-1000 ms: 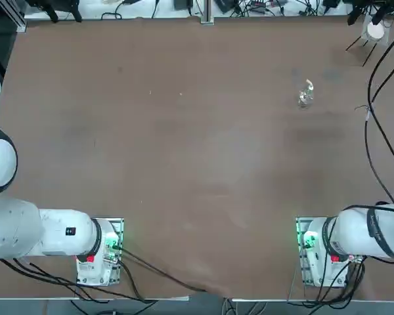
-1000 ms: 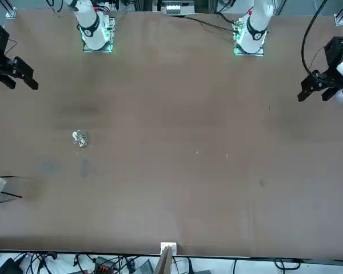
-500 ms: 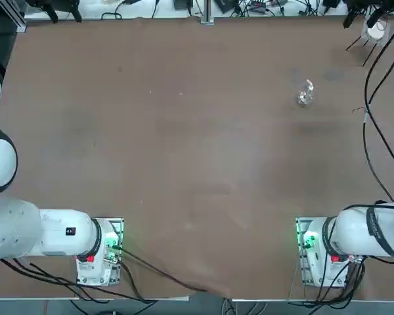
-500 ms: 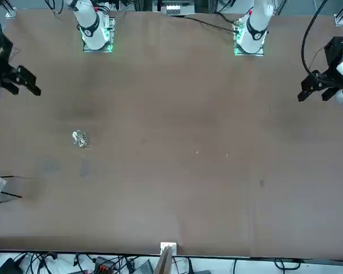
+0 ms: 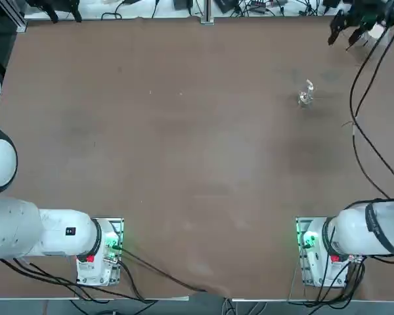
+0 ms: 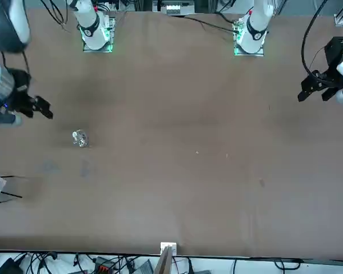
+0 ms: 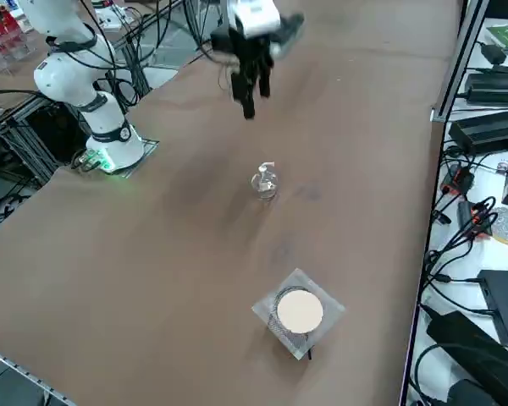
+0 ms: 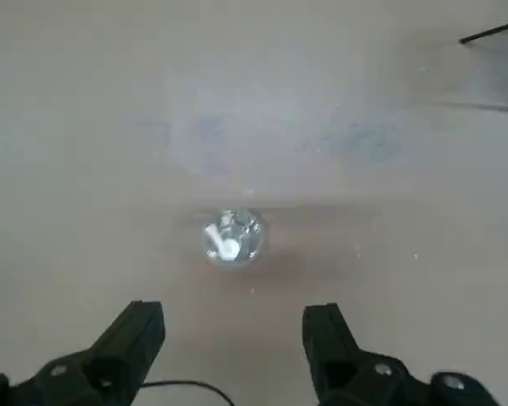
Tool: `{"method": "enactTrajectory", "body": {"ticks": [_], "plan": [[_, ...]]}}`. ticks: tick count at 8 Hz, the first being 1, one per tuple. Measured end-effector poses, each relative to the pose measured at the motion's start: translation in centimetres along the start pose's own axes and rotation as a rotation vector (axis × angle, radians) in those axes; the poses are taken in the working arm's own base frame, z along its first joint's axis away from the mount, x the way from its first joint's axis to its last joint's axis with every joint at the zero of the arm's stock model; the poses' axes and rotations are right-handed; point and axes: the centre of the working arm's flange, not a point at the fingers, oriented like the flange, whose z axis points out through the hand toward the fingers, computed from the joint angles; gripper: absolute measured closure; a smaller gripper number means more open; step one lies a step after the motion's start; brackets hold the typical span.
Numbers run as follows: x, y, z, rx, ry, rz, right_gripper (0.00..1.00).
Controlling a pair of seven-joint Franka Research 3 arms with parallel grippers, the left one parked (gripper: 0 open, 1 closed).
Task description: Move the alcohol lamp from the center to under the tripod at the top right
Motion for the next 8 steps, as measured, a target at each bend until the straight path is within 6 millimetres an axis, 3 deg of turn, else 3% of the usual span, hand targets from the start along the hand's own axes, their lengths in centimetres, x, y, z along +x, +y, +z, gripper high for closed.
{"method": "enactTrajectory", "body": {"ticks": [2, 4, 6, 8], "plan": [[-0.2, 1.0, 7.3, -0.004, 0.022, -0.002, 0.00], [-1.8, 1.1, 13.5, -0.007, 0.039, 0.000, 0.00], [-2.2, 0.8, 16.6, -0.008, 0.030, -0.006, 0.00], [-2.1, 0.3, 17.5, -0.007, 0.027, -0.013, 0.00]]}}
